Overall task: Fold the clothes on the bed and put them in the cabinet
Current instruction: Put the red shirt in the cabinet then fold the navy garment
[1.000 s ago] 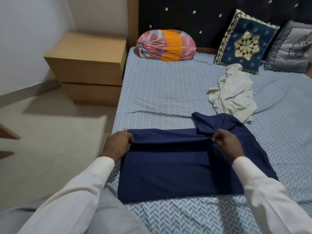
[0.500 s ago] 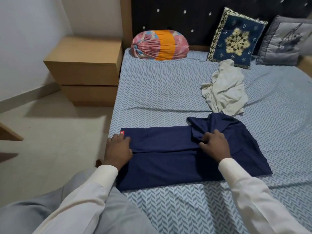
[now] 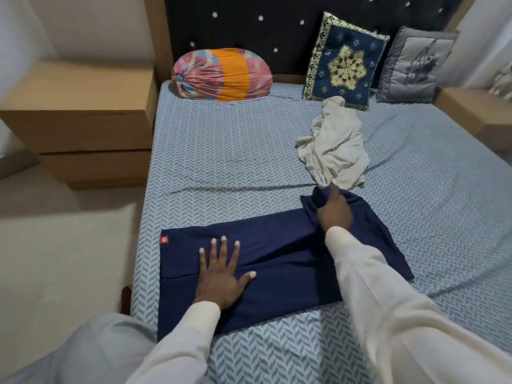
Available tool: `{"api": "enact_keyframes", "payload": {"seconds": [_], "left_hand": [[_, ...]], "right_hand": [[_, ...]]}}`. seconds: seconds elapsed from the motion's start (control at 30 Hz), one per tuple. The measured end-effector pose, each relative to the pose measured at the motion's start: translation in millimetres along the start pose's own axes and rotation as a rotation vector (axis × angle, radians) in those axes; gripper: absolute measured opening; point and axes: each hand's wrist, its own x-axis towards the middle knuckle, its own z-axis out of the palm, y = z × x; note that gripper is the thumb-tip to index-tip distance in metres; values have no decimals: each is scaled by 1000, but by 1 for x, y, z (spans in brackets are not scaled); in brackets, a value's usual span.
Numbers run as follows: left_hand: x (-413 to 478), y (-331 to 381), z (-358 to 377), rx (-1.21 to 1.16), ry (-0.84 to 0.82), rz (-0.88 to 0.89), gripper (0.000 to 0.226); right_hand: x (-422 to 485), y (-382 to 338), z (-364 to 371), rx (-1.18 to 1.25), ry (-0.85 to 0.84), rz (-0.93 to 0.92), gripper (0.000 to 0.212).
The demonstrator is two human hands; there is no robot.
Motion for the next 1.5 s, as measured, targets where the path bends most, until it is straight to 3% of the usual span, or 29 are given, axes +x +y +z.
{"api": "enact_keyframes", "payload": {"seconds": [0.13, 0.2, 0.3, 0.37, 0.57, 0.7, 0.8, 1.0, 1.17, 1.33, 1.5], "left_hand": [[1, -1, 1, 4, 15, -3, 111], [0, 2, 0, 22, 0, -5, 112], [0, 4, -1, 26, -7, -7, 114], [0, 5, -2, 33, -15, -12, 115], [0, 6, -4, 24, -45, -8, 116], [1, 7, -5, 32, -69, -17, 115], [3, 7, -6, 21, -84, -22, 112], [2, 6, -7, 8, -85, -21, 109], [2, 7, -6, 20, -92, -27, 112], [2, 7, -6, 23, -105, -30, 115], [3, 8, -7, 12, -101, -29, 114]], "right_hand": [[-5, 72, -34, 958, 309, 595, 59], [-21, 111, -36, 1255, 480, 791, 49], [-44, 147, -35, 1043, 580, 925, 47], [-41, 146, -39, 822, 510, 835, 44], [12, 66, -35, 721, 11, 306, 19], [49, 38, -11, 680, -306, 366, 49], [60, 34, -6, 507, -262, 359, 48], [36, 66, -25, 866, 127, 559, 25], [-15, 95, -39, 550, 313, 552, 45], [-9, 75, -15, 144, 157, 131, 41], [28, 73, -17, 59, -92, 284, 36]]}}
